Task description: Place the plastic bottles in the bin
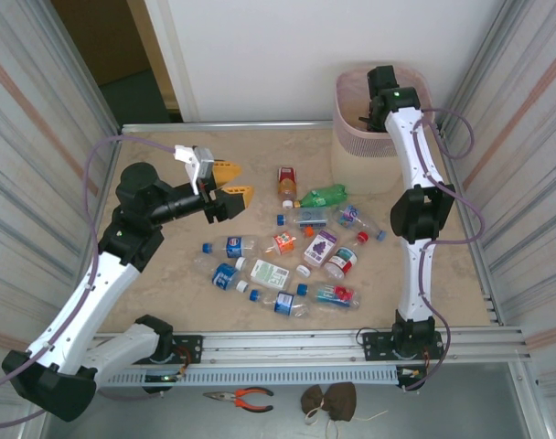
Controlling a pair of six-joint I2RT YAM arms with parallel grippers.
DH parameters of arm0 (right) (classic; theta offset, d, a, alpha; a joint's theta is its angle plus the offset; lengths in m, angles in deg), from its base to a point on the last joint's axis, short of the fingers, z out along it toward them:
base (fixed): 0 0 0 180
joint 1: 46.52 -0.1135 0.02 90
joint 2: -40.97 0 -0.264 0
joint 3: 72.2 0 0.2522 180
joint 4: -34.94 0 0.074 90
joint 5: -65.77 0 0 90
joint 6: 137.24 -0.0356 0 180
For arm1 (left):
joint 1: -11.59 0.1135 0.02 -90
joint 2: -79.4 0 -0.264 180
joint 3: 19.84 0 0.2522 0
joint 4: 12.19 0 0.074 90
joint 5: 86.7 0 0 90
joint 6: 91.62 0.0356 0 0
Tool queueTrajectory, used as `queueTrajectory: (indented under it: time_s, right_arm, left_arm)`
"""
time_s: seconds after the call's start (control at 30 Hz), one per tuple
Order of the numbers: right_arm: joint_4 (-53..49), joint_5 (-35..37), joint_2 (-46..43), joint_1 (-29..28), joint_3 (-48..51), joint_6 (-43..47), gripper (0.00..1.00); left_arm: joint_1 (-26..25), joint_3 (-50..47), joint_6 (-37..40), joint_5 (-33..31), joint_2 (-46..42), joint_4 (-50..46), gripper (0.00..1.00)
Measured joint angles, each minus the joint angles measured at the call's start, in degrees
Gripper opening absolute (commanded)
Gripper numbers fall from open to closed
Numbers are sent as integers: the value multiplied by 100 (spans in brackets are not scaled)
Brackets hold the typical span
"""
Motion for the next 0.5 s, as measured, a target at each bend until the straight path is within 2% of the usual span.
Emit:
queueTrajectory:
  time_s: [0.27,0.5]
  right_arm:
    - [-7,50,-278,11,0,61,80]
    - [179,260,-957,-39,-4,715,78]
  left_arm:
    - [0,2,-343,-520,-9,-341,70]
    - [0,-20,-1217,-1644,-9,-1259,71]
